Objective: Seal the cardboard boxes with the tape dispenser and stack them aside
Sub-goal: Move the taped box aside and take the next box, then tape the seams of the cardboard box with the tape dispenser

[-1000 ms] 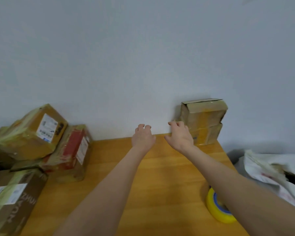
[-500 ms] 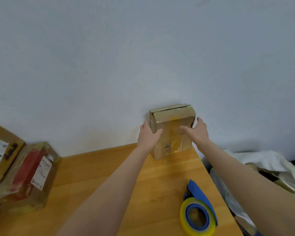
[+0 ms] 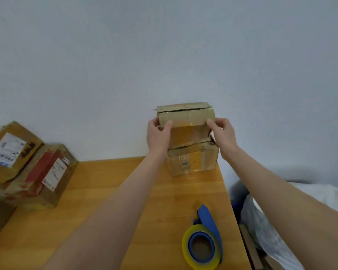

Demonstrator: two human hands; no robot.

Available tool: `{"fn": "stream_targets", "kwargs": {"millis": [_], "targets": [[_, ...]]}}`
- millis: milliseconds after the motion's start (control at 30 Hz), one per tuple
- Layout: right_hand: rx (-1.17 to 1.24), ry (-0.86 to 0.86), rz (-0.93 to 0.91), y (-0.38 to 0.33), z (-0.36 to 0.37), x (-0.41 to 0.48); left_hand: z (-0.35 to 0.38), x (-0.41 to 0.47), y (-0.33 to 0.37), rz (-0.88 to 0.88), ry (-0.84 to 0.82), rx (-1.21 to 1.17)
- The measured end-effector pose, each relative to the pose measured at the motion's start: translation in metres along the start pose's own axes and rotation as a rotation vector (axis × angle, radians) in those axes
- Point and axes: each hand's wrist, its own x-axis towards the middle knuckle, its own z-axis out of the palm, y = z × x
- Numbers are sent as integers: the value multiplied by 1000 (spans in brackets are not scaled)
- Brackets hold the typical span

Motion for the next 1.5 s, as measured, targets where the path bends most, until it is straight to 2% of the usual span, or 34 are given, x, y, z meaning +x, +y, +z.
{"fn": "stream_targets", "kwargs": {"millis": [100,267,500,633,767,933,1000,1167,1267,1333,1400,1433,1500], "targets": [[-70,37,-51,-3,7,-22,-23,-9,2,25,143,24],[-217,-43,8,21,32,-82,-77,-36,-35,-52,160,134],[-386,-139,71,82,54,-179,-142,-95,-117,-145,58,241],[-506,-141,142,113,63,-226,-170,-138,-160,-104,-11,319],[-634,-184,209,131,65,-252,-194,-162,-194,-67,-119,504],[-938,-361,-37,144,57,-255,-210,-172,-212,229,-265,702],[-1011,-414,-66,146,54,-256,-208,-175,-215,313,-305,828],[-1169,-448,-64,145,59,-258,-205,-175,-224,323,-454,962],[-1069,-509,-49,138,51,-251,-206,-175,-219,296,-473,1036],[-1006,-418,-38,133,36,-242,-205,-176,-216,250,-455,1075],[-1043,-245,42,135,15,-231,-204,-177,-212,230,-449,1103],[-1079,-194,138,140,4,-226,-204,-177,-211,229,-452,1104],[-1059,-198,380,155,-15,-217,-204,-178,-208,234,-455,1092]]}}
